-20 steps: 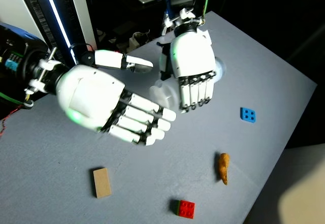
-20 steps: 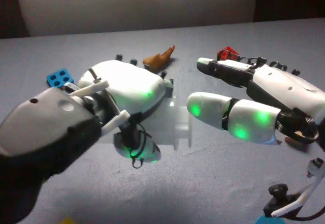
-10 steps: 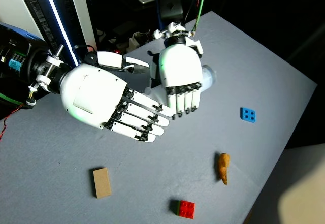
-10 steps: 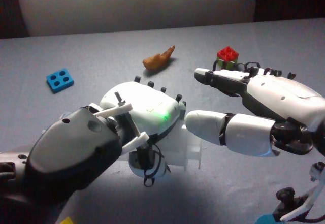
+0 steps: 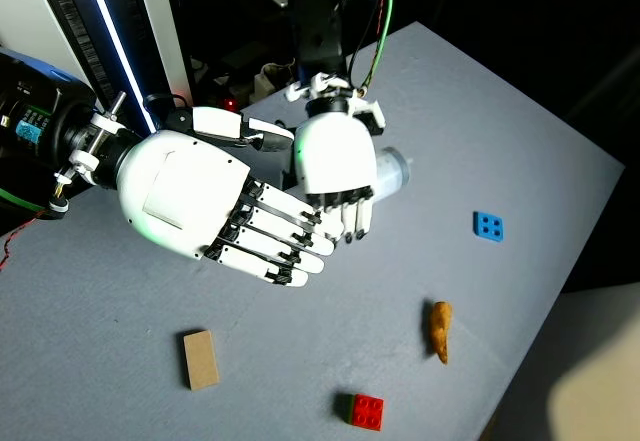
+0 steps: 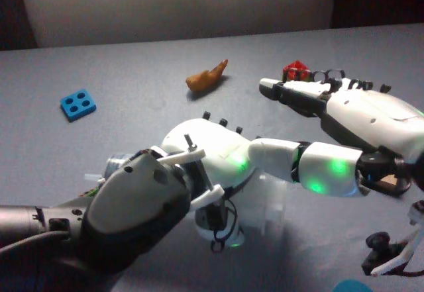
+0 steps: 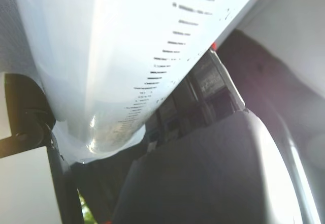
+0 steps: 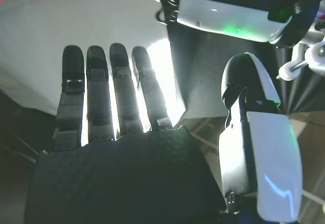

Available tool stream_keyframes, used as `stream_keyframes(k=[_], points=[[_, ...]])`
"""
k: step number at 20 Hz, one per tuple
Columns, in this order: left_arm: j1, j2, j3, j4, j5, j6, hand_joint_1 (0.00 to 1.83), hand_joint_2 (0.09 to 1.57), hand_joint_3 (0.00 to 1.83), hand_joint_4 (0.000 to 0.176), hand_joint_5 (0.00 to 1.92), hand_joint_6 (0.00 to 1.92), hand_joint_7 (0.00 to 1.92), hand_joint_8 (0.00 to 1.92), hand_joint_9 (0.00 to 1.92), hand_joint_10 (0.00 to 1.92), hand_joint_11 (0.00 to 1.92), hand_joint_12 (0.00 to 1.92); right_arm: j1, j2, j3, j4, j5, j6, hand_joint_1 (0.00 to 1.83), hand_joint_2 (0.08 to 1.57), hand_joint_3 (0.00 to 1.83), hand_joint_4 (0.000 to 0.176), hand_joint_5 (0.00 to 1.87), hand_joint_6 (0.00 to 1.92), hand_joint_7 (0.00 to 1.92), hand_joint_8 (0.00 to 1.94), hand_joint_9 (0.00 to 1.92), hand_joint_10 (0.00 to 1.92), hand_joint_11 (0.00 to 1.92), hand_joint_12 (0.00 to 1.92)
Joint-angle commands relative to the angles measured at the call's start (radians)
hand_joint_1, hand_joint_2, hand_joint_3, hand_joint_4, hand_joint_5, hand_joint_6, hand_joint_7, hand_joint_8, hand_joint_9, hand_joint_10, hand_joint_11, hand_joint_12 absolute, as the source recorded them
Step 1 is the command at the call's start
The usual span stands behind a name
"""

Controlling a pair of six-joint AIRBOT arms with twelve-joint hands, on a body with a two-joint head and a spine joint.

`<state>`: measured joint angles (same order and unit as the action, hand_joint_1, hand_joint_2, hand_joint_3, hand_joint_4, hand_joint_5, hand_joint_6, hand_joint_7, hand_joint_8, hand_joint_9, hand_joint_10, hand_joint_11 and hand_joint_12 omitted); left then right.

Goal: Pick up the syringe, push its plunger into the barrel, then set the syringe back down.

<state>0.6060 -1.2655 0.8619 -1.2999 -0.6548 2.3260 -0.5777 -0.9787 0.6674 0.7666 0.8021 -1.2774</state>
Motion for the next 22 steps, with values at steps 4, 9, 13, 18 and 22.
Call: stream_keyframes(k=[4, 9, 13, 18, 22], points=[[0.007, -0.020, 0.020, 0.077, -0.044, 0.005, 1.36, 1.16, 0.00, 0.000, 0.91, 1.00, 0.83, 1.22, 0.82, 1.38, 0.66, 1.42, 0.002, 0.030, 0.020, -0.203, 0.062, 0.110, 0.15, 1.13, 0.00, 0.000, 0.25, 0.00, 0.26, 0.00, 0.23, 0.00, 0.00, 0.70], [0.015, -0.026, 0.036, 0.080, -0.044, 0.001, 1.36, 1.18, 0.00, 0.000, 0.84, 1.14, 0.83, 1.22, 0.79, 1.40, 0.61, 1.41, 0.019, 0.082, 0.020, -0.205, -0.004, 0.081, 0.14, 1.13, 0.00, 0.000, 0.25, 0.00, 0.26, 0.00, 0.22, 0.00, 0.00, 0.65], [0.009, -0.027, 0.050, 0.079, -0.044, -0.001, 1.18, 1.18, 0.00, 0.019, 0.81, 1.26, 0.88, 1.15, 0.77, 0.89, 0.52, 1.39, 0.006, 0.102, 0.021, -0.218, -0.012, 0.097, 0.15, 1.13, 0.00, 0.000, 0.26, 0.00, 0.27, 0.00, 0.24, 0.00, 0.00, 0.70], [0.012, -0.031, 0.066, 0.079, -0.045, -0.007, 0.71, 1.17, 0.00, 0.000, 0.74, 0.13, 0.78, 0.01, 0.69, 0.16, 0.32, 1.13, 0.005, 0.097, 0.020, -0.223, 0.000, 0.121, 0.13, 1.13, 0.00, 0.000, 0.27, 0.00, 0.27, 0.00, 0.24, 0.00, 0.00, 0.66], [0.016, -0.031, 0.069, 0.052, -0.089, -0.038, 0.29, 1.18, 0.00, 0.000, 0.55, 0.00, 0.49, 0.00, 0.45, 0.00, 0.01, 1.03, -0.006, 0.093, 0.020, -0.256, 0.020, 0.134, 0.12, 1.14, 0.00, 0.000, 0.23, 0.00, 0.24, 0.00, 0.21, 0.00, 0.00, 0.59]])
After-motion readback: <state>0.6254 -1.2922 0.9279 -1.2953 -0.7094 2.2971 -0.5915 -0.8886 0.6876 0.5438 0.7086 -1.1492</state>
